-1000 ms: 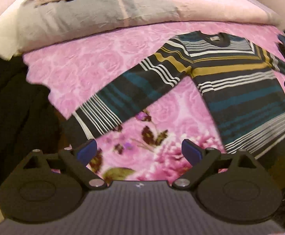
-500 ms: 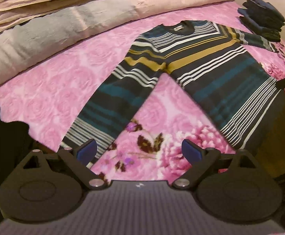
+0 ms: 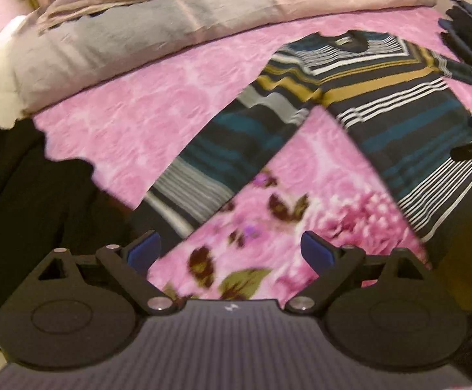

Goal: Fold clothes
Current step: 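Release both sleeves and open both grippers above the flat sweater, then grasp a sleeve cuff with the right gripper and fold it across the sweater body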

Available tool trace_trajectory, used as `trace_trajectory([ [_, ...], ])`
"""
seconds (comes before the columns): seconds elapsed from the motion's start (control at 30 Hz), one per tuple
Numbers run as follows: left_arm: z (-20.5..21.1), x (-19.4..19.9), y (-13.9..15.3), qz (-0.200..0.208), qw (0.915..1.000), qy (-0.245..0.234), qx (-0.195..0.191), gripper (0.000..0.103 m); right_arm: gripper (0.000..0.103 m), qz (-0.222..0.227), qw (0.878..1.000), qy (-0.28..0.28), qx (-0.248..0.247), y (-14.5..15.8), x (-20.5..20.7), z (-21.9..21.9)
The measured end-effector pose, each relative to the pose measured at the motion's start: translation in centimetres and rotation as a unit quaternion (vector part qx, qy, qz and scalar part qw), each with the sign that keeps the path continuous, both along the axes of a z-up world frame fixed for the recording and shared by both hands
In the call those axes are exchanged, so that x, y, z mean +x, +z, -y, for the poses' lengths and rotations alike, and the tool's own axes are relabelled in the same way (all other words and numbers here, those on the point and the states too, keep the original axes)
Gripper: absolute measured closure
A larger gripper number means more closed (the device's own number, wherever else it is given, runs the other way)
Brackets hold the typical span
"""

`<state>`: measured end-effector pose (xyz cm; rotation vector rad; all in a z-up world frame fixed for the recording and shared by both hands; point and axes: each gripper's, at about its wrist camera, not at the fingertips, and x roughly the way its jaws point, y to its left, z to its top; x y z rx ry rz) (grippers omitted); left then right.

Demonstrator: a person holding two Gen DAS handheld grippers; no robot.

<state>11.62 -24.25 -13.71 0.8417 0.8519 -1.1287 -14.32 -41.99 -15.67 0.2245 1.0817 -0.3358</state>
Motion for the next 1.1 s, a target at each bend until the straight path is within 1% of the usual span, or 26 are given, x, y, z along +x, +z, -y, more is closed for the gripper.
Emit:
trace_trajectory([
  [0.07, -0.6, 1.6, -1.0, 0.013, 0.9997, -0.016, 0.012, 0.012, 0.019, 0.016, 0.998, 0.053, -0.013, 0.2, 2.4, -2.4],
  [0.17, -1.3, 4.1, -2.7, 0.036, 0.9975, -0.049, 0.036, 0.012, 0.019, 0.035, 0.991, 0.126, -0.034, 0.0, 5.8, -6.0],
  [0.3, -2.2, 6.8, -4.4, 0.067, 0.9905, -0.110, 0.047, 0.012, 0.020, 0.043, 0.978, 0.199, -0.055, -2.4, 11.2, -10.8],
  [0.33, -2.4, 7.5, -4.8, 0.069, 0.9896, -0.116, 0.050, 0.012, 0.020, 0.042, 0.974, 0.216, -0.056, -3.3, 12.6, -11.9],
  [0.37, -2.6, 8.2, -5.3, 0.070, 0.9890, -0.119, 0.052, 0.012, 0.034, 0.041, 0.970, 0.233, -0.057, -4.3, 14.0, -13.1],
  [0.43, -3.2, 9.6, -6.2, 0.060, 0.9909, -0.109, 0.050, 0.012, 0.052, 0.029, 0.962, 0.267, -0.055, -6.7, 16.8, -15.2],
  [0.5, -3.8, 11.2, -7.2, 0.046, 0.9941, -0.089, 0.042, 0.012, 0.052, 0.020, 0.952, 0.298, -0.068, -9.2, 19.2, -17.1],
  [0.6, -4.4, 13.2, -8.9, 0.025, 0.9981, -0.044, 0.036, 0.012, 0.052, 0.015, 0.928, 0.357, -0.102, -12.9, 22.0, -20.1],
  [0.67, -4.8, 14.2, -10.0, 0.011, 0.9991, -0.019, 0.037, 0.012, 0.050, 0.012, 0.912, 0.392, -0.119, -14.9, 23.3, -21.6],
  [0.73, -5.3, 14.6, -10.7, 0.006, 0.9993, -0.008, 0.036, 0.012, 0.050, 0.008, 0.894, 0.427, -0.136, -17.0, 24.0, -22.4],
  [0.83, -6.0, 15.2, -11.6, 0.000, 0.9993, 0.005, 0.038, 0.012, 0.050, 0.009, 0.870, 0.467, -0.158, -19.1, 24.9, -23.4],
  [0.93, -6.5, 15.7, -12.2, -0.006, 0.9990, 0.014, 0.043, 0.012, 0.050, 0.013, 0.848, 0.497, -0.182, -20.5, 25.6, -24.1],
  [1.0, -6.6, 15.9, -12.3, -0.006, 0.9987, 0.017, 0.047, 0.012, 0.050, 0.015, 0.838, 0.510, -0.191, -20.8, 26.0, -24.4],
  [1.03, -6.6, 15.9, -12.2, -0.005, 0.9987, 0.019, 0.047, 0.012, 0.054, 0.016, 0.835, 0.515, -0.195, -21.0, 26.2, -24.5],
  [1.07, -6.6, 16.0, -12.1, -0.005, 0.9987, 0.020, 0.047, 0.012, 0.089, 0.015, 0.835, 0.515, -0.195, -20.8, 26.3, -24.5],
  [1.1, -6.6, 16.0, -11.9, -0.004, 0.9987, 0.021, 0.045, 0.012, 0.099, 0.018, 0.836, 0.514, -0.191, -20.4, 26.5, -24.4],
])
